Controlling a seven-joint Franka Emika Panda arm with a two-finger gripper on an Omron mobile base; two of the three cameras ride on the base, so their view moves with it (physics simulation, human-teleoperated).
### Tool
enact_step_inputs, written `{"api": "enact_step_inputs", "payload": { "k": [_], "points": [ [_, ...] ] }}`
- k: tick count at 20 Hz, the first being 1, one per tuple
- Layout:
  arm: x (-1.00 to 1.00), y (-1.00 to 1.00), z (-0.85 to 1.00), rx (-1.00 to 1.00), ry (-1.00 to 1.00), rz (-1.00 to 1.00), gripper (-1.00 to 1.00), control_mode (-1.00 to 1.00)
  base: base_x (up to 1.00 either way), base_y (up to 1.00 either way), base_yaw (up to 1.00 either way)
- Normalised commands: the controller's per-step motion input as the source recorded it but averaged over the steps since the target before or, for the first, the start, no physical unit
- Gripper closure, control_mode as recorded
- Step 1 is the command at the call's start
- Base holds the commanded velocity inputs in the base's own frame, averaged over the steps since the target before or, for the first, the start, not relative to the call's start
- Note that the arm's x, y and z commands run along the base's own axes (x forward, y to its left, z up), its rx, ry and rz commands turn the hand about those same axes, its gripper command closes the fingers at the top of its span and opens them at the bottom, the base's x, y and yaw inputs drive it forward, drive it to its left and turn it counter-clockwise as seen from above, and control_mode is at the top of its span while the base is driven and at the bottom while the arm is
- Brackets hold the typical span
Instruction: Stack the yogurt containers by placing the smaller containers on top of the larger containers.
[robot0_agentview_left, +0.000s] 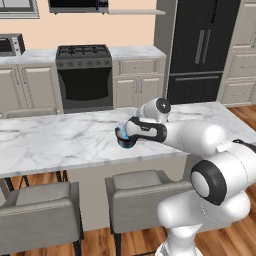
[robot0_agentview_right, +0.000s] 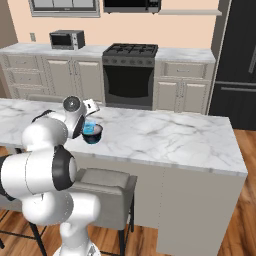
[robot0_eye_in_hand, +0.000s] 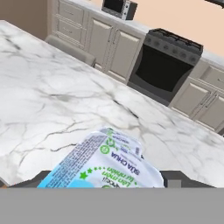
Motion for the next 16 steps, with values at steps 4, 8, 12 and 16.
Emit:
{"api": "enact_step_inputs", "payload": {
  "k": [4,8,12,16],
  "points": [
    [0.0,0.0,0.0,0.0,0.0,0.0,1.0,-1.0,0.0,0.0,0.0],
    [0.0,0.0,-0.01,0.0,0.0,0.0,1.0,-1.0,0.0,0.0,0.0],
    [0.0,0.0,-0.14,0.0,0.0,0.0,1.0,-1.0,0.0,0.0,0.0],
    [0.0,0.0,-0.28,0.0,0.0,0.0,1.0,-1.0,0.0,0.0,0.0]
  ]
}}
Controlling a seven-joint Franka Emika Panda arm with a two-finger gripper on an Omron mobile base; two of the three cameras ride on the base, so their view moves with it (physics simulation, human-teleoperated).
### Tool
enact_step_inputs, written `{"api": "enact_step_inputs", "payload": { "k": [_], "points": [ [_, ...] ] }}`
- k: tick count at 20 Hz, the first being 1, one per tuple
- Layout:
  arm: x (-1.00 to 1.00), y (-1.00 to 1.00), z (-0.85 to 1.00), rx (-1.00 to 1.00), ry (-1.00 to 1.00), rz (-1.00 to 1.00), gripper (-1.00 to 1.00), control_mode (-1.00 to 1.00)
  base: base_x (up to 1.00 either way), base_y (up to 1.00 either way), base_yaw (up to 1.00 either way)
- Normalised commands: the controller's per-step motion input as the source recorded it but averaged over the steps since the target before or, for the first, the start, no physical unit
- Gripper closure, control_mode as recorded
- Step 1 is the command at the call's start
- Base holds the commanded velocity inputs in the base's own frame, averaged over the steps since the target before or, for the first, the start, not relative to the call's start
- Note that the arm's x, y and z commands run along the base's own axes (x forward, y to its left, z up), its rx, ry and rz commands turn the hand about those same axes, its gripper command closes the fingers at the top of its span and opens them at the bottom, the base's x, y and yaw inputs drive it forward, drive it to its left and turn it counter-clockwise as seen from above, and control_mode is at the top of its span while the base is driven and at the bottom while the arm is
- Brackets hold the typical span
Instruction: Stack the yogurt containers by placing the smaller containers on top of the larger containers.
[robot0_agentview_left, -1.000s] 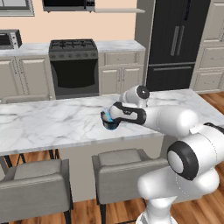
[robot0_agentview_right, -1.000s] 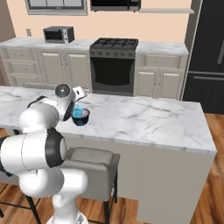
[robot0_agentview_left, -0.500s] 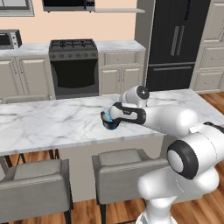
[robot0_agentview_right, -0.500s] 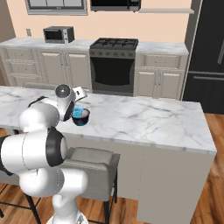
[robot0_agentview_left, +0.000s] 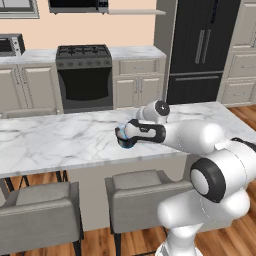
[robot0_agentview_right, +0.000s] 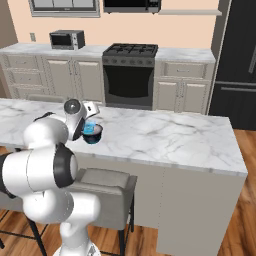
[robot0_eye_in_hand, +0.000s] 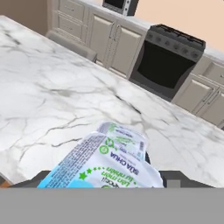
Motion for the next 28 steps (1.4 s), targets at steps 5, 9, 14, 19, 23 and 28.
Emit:
{"api": "enact_step_inputs", "payload": {
  "k": [5,9,14,19,23,28],
  "points": [
    [0.0,0.0,-0.2,0.0,0.0,0.0,1.0,-1.0,0.0,0.0,0.0],
    [0.0,0.0,-0.11,0.0,0.0,0.0,1.0,-1.0,0.0,0.0,0.0],
    [0.1,0.0,0.01,0.01,0.0,0.0,1.0,-1.0,0.0,0.0,0.0],
    [0.25,0.0,0.18,0.02,0.0,0.0,1.0,-1.0,0.0,0.0,0.0],
    [0.26,0.0,-0.01,0.0,0.0,0.0,1.0,-1.0,0.0,0.0,0.0],
    [0.15,0.0,-0.25,0.0,0.0,0.0,1.0,-1.0,0.0,0.0,0.0]
  ]
}}
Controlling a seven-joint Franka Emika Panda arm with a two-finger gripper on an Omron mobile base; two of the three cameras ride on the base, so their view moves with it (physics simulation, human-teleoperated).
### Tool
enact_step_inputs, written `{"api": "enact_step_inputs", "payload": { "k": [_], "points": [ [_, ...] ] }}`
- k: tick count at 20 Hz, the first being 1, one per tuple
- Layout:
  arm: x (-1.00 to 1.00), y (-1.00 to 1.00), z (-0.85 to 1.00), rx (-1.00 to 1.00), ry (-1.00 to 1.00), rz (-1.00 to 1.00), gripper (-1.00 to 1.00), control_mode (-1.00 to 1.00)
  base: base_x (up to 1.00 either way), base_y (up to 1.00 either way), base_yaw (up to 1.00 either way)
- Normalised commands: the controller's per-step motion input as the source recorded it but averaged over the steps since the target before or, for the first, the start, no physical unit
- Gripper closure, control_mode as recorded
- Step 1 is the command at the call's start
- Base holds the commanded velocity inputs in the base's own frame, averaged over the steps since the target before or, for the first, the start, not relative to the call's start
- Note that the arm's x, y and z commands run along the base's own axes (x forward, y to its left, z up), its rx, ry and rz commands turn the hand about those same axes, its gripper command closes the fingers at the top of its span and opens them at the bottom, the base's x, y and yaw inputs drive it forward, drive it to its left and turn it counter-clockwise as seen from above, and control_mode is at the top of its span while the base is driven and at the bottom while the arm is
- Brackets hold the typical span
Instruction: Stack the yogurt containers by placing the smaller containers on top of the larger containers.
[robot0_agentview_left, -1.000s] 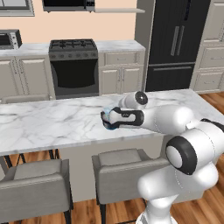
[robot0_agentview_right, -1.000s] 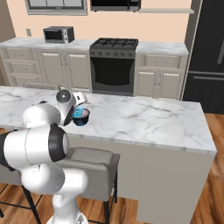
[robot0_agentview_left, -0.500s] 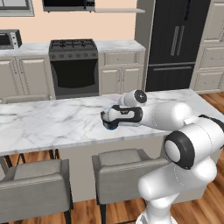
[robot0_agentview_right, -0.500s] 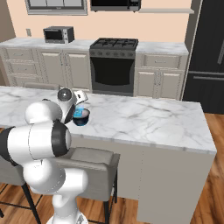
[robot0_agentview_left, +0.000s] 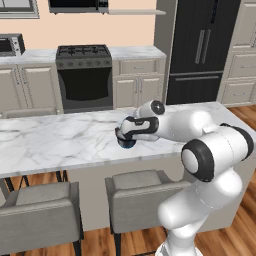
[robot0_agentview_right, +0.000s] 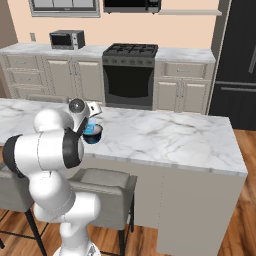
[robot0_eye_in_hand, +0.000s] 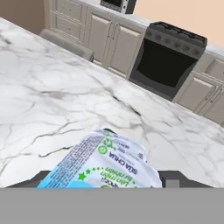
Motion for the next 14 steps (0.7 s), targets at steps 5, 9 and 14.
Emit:
{"api": "enact_step_inputs", "payload": {
  "k": [5,9,14],
  "points": [
    [0.07,0.0,-0.2,0.0,0.0,0.0,1.0,-1.0,0.0,0.0,0.0],
    [0.07,0.0,-0.14,0.0,0.0,0.0,1.0,-1.0,0.0,0.0,0.0],
    [0.08,0.0,-0.09,0.0,0.0,0.0,1.0,-1.0,0.0,0.0,0.0]
  ]
}}
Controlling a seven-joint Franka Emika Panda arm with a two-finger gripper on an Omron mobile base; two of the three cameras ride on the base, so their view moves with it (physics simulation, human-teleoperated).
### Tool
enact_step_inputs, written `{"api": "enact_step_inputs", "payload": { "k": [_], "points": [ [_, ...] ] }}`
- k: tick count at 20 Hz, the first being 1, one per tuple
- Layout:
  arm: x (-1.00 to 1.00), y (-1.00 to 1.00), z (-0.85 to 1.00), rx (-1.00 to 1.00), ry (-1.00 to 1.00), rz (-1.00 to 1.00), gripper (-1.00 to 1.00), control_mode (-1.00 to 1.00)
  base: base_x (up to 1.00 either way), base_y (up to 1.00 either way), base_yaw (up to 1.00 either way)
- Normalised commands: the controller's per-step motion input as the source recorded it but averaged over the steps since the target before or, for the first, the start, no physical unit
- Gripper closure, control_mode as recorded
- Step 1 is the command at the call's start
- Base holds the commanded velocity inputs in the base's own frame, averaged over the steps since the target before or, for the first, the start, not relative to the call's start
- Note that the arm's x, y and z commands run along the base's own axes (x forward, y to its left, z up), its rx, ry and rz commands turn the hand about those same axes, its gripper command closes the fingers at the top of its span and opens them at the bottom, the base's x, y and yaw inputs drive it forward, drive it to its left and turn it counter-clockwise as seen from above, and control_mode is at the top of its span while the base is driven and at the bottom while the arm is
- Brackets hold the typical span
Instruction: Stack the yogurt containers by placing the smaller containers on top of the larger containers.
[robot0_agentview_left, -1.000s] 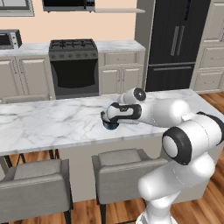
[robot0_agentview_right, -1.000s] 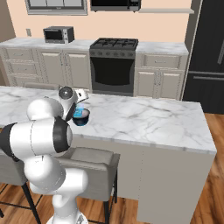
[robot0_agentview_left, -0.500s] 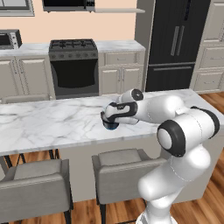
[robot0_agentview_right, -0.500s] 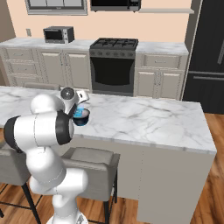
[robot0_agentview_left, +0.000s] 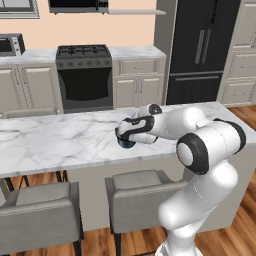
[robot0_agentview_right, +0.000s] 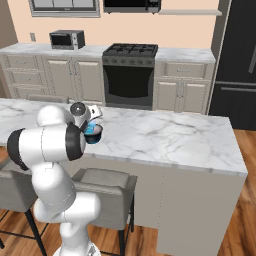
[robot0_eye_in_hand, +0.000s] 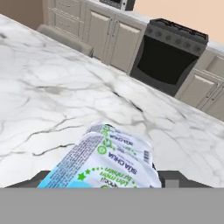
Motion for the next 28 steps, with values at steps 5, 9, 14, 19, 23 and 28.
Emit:
{"api": "enact_step_inputs", "payload": {
  "k": [5,9,14,19,23,28],
  "points": [
    [0.19,0.0,0.0,0.0,0.0,0.0,1.0,-1.0,0.0,0.0,0.0],
    [0.27,0.0,-0.04,0.0,0.0,0.0,1.0,-1.0,0.0,0.0,0.0],
    [0.22,0.0,-0.23,0.0,0.0,0.0,1.0,-1.0,0.0,0.0,0.0],
    [0.2,0.0,-0.31,0.0,0.0,0.0,1.0,-1.0,0.0,0.0,0.0],
    [0.13,0.0,-0.24,0.0,0.0,0.0,1.0,-1.0,0.0,0.0,0.0],
    [0.01,0.0,-0.1,0.0,0.01,0.0,-1.0,-1.0,0.0,0.0,0.0]
  ]
}}
